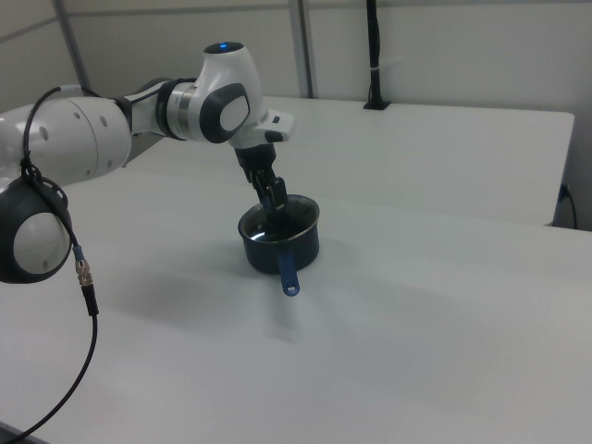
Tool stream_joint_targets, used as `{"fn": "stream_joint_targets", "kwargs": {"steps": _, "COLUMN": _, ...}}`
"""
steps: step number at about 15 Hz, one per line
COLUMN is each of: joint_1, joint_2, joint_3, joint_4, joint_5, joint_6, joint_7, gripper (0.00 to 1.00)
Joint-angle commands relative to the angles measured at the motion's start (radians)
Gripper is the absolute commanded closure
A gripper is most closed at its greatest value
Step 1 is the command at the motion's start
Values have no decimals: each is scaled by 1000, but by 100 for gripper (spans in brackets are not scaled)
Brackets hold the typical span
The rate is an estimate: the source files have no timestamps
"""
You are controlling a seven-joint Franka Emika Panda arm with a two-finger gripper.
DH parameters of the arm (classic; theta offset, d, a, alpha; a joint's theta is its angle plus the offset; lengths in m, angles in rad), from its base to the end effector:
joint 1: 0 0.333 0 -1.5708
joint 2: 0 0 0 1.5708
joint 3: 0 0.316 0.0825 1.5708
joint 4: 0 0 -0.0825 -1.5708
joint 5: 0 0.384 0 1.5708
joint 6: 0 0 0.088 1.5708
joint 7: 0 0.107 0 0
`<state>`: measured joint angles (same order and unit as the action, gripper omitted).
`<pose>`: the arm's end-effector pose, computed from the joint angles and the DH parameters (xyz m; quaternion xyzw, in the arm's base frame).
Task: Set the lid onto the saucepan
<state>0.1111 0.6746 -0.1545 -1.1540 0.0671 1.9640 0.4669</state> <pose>0.7554 0.0053 0.4197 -0.9674 0.2426 -0.0728 0.0003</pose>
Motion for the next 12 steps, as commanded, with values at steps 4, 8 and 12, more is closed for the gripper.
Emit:
{"fn": "stream_joint_targets", "kwargs": {"steps": 4, "joint_1": 7, "joint_2": -17, "joint_3": -7, "joint_4": 4, "joint_5": -10, "joint_6": -97, "joint_7": -25, "gripper": 39}}
{"fn": "stream_joint_targets", "kwargs": {"steps": 8, "joint_1": 10, "joint_2": -17, "joint_3": 0, "joint_4": 2, "joint_5": -7, "joint_6": -90, "joint_7": 28, "gripper": 24}}
{"fn": "stream_joint_targets", "kwargs": {"steps": 12, "joint_1": 6, "joint_2": -17, "joint_3": -2, "joint_4": 4, "joint_5": -6, "joint_6": -73, "joint_7": 58, "gripper": 0}}
